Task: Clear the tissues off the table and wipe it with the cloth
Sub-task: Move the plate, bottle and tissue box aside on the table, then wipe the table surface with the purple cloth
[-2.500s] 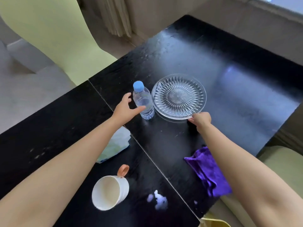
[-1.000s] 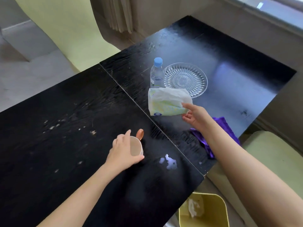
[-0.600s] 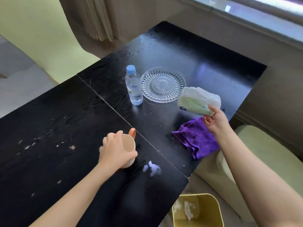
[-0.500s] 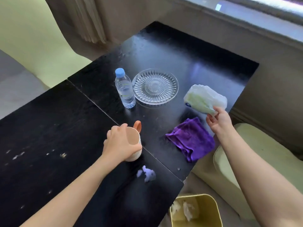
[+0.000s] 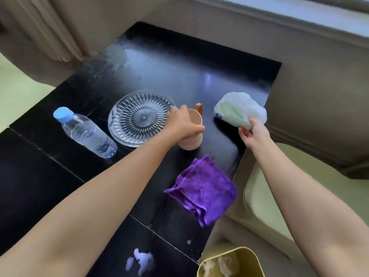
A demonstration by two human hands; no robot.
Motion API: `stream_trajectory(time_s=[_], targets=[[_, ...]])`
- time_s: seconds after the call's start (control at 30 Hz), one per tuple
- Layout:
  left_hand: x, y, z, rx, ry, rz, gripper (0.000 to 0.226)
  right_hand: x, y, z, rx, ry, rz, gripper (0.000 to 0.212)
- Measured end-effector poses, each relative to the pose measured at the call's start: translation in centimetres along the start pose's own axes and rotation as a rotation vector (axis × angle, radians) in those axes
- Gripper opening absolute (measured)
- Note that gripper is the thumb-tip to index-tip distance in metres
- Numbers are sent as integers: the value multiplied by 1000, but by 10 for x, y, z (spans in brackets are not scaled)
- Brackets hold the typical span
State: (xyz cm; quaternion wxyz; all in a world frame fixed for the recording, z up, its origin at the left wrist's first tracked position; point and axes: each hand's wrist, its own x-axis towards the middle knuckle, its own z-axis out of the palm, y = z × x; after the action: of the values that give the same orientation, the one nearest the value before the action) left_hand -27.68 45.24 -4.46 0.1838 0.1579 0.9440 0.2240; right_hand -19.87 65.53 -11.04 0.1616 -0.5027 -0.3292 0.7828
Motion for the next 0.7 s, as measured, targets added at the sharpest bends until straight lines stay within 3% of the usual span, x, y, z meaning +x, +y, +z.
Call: stream_trajectory(time_s=[0.17,0.27,0.37,0.43,0.53,0.6,0.7], targets=[[41,7,14,58,20,-22,69,16,0,8,2,-65,-10,24],[52,6,18,75,51,4,77,16,4,5,-139,-97,-80,40],[43,-1,17,-9,78,38,92,2,12,-4,-295,-119,-169,41],[21,-12,19,-132,192,83,81,-10,21,-14,-490,-103,-223,35],[-31,-37,43,-222,406,115,47,-26,39,-36,-744,-60,-294,49],[-59,-50,66,-207,311,52,38,-43,54,-50,-939,-40,-326,46],[-77,-56,95,-122,-17,-5,52,-75,81,-70,-1190,-51,-396,29]])
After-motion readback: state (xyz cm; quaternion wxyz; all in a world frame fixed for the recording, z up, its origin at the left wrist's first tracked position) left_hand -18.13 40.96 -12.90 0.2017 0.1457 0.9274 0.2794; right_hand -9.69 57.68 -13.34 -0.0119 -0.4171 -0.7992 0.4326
